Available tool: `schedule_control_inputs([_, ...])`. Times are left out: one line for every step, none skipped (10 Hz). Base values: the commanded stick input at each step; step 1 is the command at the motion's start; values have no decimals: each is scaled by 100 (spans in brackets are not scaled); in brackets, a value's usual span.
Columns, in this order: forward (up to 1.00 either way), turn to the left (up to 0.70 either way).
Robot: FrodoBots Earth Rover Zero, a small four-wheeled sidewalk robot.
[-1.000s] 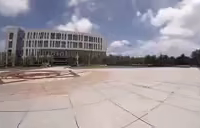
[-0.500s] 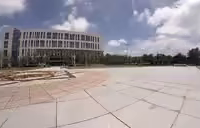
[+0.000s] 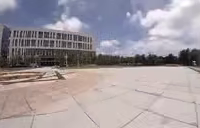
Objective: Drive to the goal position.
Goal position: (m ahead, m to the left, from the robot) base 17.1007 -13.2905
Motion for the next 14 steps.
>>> schedule_control_inputs([100, 0])
schedule_control_inputs([100, 0])
schedule_control_inputs([100, 0])
schedule_control_inputs([100, 0])
schedule_control_inputs([100, 0])
schedule_control_inputs([100, 0])
schedule_control_inputs([100, 0])
schedule_control_inputs([100, 0])
schedule_control_inputs([100, 0])
schedule_control_inputs([100, 0])
schedule_control_inputs([100, 0])
schedule_control_inputs([100, -2])
schedule_control_inputs([100, -13])
schedule_control_inputs([100, -21])
